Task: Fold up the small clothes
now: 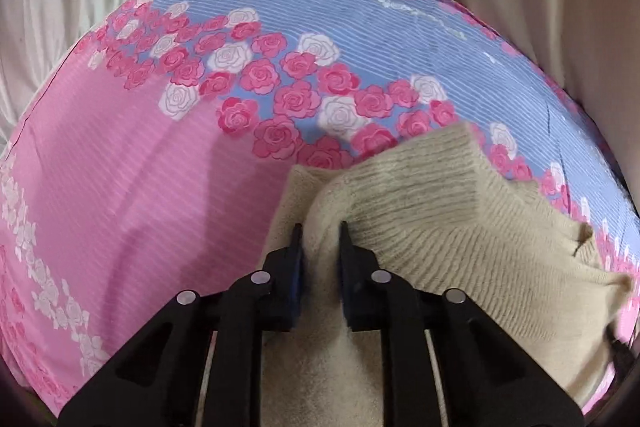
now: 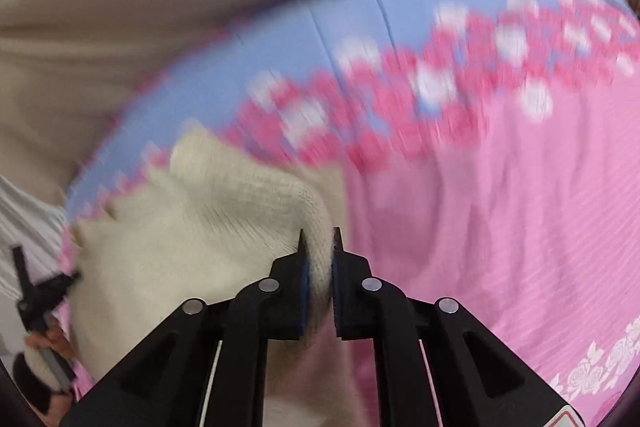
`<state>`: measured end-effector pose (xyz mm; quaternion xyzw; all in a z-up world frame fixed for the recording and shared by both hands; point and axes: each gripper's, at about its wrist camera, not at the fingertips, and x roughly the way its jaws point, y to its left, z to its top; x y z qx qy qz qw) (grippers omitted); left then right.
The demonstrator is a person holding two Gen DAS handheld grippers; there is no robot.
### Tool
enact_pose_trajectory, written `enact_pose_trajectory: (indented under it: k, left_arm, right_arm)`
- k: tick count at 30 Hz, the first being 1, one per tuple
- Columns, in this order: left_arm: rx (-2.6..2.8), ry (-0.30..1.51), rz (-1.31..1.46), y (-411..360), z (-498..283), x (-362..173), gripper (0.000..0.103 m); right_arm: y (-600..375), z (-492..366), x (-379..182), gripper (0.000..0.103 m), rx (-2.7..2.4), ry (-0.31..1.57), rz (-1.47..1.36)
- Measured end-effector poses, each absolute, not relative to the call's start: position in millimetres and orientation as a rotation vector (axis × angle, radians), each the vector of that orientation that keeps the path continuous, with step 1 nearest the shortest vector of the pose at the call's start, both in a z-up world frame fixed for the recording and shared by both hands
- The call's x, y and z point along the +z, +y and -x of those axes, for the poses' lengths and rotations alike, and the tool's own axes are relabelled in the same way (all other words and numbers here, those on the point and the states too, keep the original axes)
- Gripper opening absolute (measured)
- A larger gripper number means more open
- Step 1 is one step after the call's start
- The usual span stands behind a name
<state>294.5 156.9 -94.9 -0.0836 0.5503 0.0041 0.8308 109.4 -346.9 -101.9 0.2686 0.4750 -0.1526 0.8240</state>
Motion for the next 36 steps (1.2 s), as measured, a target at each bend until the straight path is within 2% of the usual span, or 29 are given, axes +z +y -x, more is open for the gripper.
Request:
enact_pose_trajectory:
  k: [1,2,3,5,6,7,8,9,11,13,16,19,21,22,23,24,25,26,28,32,36]
  left_arm:
    - [-0.010,1.157,0.212,158,-292,-85,0.018]
    - [-0.034,1.139,0.251,159,-288,-74,0.028]
    - [-0.056,1.111,0.285,160,-285,-62,0.036]
    - [-0.077,1.032,0.302,155,-280,-39,0.071]
    - [-0.078,1.011,0.283,150,-281,-34,0.073]
    - [-0.102,1.016,0.238,137,-287,-34,0.073]
    - [-0.118,1.031,0.210,129,-294,-39,0.069]
    - [-0.140,1.061,0.179,118,-302,-51,0.062]
    - [-0.145,1.136,0.147,106,-317,-76,0.028]
    - [-0.108,1.191,0.163,103,-331,-98,0.010]
    - [-0.093,1.186,0.187,103,-346,-104,0.009]
    - [-0.066,1.172,0.137,91,-358,-106,0.009]
    - [-0.048,1.167,0.105,85,-360,-103,0.009]
    - [-0.058,1.175,0.135,89,-358,-97,0.010]
    - [-0.094,1.169,0.190,93,-353,-90,0.013]
    - [-0.136,1.148,0.248,103,-343,-80,0.017]
    - [-0.155,1.118,0.283,113,-331,-69,0.030]
    - [-0.152,1.096,0.288,122,-319,-62,0.044]
    - [-0.141,1.069,0.288,144,-289,-56,0.047]
    - [-0.120,1.137,0.362,189,-227,-68,0.047]
    - [-0.080,1.175,0.309,188,-188,-88,0.047]
  right_arm:
    - [-342,-104,-88,0.019,-0.336,0.964,-0.556]
    - [-337,-98,-72,0.027,-0.350,0.910,-0.538]
    - [-330,-94,-56,0.040,-0.350,0.852,-0.516]
    - [-320,-100,-45,0.057,-0.292,0.817,-0.497]
    - [-311,-113,-45,0.056,-0.225,0.851,-0.479]
    - [-305,-125,-48,0.051,-0.183,0.878,-0.463]
    - [-299,-137,-54,0.039,-0.134,0.911,-0.450]
    - [-293,-153,-68,0.020,-0.087,0.974,-0.442]
    - [-290,-174,-90,0.000,-0.092,1.058,-0.414]
    - [-303,-185,-102,0.000,-0.143,1.065,-0.415]
    - [-338,-189,-101,0.000,-0.237,0.985,-0.539]
    - [-358,-195,-113,0.000,-0.303,1.011,-0.597]
    - [-362,-191,-100,0.000,-0.320,0.991,-0.625]
    - [-360,-183,-87,0.002,-0.318,0.947,-0.627]
    - [-356,-171,-74,0.012,-0.318,0.912,-0.613]
    - [-352,-159,-64,0.028,-0.307,0.891,-0.592]
    - [-348,-140,-57,0.039,-0.296,0.878,-0.569]
    - [-344,-122,-52,0.054,-0.290,0.872,-0.551]
    - [-336,-83,-51,0.057,-0.276,0.902,-0.536]
    - [-320,-5,-70,0.060,-0.304,0.986,-0.607]
    - [-292,15,-98,0.061,-0.243,0.977,-0.725]
